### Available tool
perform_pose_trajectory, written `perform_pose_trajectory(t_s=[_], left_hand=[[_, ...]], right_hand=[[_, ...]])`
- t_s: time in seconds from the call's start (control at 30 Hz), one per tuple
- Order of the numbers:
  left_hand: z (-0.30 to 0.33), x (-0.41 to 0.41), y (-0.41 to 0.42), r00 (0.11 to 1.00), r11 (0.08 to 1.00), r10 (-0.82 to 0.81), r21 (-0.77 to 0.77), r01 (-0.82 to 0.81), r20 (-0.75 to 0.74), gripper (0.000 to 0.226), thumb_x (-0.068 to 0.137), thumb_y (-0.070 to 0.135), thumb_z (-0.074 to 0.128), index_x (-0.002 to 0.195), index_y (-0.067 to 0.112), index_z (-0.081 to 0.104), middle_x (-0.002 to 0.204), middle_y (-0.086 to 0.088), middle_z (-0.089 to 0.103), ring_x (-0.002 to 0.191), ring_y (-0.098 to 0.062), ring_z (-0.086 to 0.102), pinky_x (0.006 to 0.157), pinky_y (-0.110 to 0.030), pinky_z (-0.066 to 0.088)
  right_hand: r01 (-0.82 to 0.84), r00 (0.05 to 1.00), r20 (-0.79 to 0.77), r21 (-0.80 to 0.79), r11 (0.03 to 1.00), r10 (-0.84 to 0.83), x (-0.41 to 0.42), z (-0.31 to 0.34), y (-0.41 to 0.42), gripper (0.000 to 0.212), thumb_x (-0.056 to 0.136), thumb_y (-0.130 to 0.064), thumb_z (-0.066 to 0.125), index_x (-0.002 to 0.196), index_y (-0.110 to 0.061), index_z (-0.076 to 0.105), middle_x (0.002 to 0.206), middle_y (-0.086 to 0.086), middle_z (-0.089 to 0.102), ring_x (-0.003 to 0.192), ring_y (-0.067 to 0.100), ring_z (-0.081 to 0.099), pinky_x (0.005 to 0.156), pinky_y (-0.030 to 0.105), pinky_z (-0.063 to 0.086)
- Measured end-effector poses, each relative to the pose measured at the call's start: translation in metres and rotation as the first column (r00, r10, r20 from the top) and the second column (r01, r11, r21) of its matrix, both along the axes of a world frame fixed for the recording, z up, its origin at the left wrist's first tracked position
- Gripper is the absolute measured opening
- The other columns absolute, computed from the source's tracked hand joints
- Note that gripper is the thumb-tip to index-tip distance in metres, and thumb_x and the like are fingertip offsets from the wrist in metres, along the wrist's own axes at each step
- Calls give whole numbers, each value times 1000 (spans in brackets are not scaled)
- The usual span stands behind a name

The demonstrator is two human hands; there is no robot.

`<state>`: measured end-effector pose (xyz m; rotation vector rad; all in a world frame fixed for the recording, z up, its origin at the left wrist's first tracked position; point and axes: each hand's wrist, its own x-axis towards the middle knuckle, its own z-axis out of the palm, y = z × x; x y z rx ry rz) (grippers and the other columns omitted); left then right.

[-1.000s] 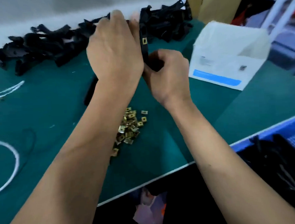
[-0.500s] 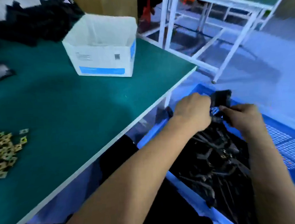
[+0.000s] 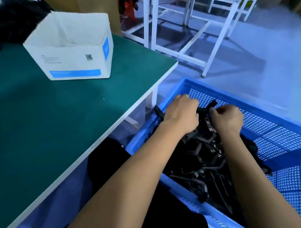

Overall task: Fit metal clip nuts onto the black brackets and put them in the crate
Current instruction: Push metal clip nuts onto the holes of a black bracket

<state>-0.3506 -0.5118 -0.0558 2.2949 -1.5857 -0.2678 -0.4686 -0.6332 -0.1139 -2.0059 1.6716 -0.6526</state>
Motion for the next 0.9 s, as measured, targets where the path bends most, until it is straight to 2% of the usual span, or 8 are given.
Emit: perform_pose_trajectory(t_s=[0.17, 0.33, 0.47, 0.57, 0.7, 0.77, 0.83, 0.9], left_hand=[[59, 52, 36, 967, 897, 250, -365, -249, -46, 21, 94, 18, 58, 109, 20, 71, 115, -4, 65, 108, -26, 60, 88, -38, 49], [91, 130, 143, 829, 671, 526, -506, -542, -190, 24, 84, 10, 56, 97, 20, 74, 103, 4, 72, 100, -16, 64, 91, -32, 49], [91, 182, 249, 643, 501, 736, -466, -729, -214, 28, 77, 12, 53, 90, 20, 76, 92, 5, 73, 92, -18, 66, 85, -33, 51], [85, 214, 319, 488, 372, 852, -437, -819, -189, 27, 81, 11, 55, 94, 20, 77, 99, 0, 76, 100, -24, 67, 87, -32, 51], [74, 250, 387, 355, 277, 922, -377, -884, -154, 25, 82, 9, 55, 97, 14, 75, 103, -7, 73, 104, -29, 63, 87, -35, 50], [67, 269, 410, 308, 247, 938, -316, -916, -161, 28, 82, 7, 55, 102, 14, 73, 112, -8, 71, 109, -28, 61, 88, -32, 47], [60, 285, 424, 260, 206, 941, -242, -948, -219, 31, 83, 7, 55, 108, 16, 72, 119, -6, 68, 111, -25, 60, 88, -29, 46], [57, 296, 430, 237, 177, 926, -215, -960, -295, 35, 83, 7, 55, 111, 17, 72, 119, -3, 69, 112, -23, 61, 89, -27, 48]], right_hand=[[-244, 937, 179, -286, 927, 302, 88, 73, 68, 14, 88, -26, 66, 89, -15, 75, 85, 4, 76, 84, 29, 69, 76, 36, 53], [-553, 675, 268, -433, 711, 688, 180, 120, 168, 11, 89, -25, 65, 87, -17, 73, 80, -4, 73, 74, 21, 67, 73, 38, 54], [-823, 418, 168, -346, 450, 893, 255, 130, 259, 9, 86, -17, 64, 88, -16, 72, 80, 2, 72, 77, 28, 67, 73, 43, 54], [-915, 265, 53, -300, 269, 963, 305, 130, 315, 15, 84, -17, 66, 96, -13, 74, 91, 6, 75, 90, 31, 68, 79, 41, 53], [-964, 185, -68, -208, 167, 980, 373, 127, 366, 33, 85, -28, 75, 117, -22, 69, 105, 1, 67, 107, 27, 62, 85, 33, 49], [-980, 150, -224, -162, 115, 963, 407, 123, 386, 60, 88, -39, 75, 141, -24, 53, 132, 10, 53, 131, 33, 43, 102, 39, 43], [-990, 136, -250, -64, 124, 959, 435, 119, 402, 80, 90, -49, 73, 156, -28, 33, 150, 16, 36, 143, 37, 26, 114, 45, 35], [-989, 147, -209, -9, 149, 967, 455, 115, 410, 83, 90, -51, 73, 158, -32, 30, 153, 15, 36, 144, 36, 26, 116, 47, 35]])
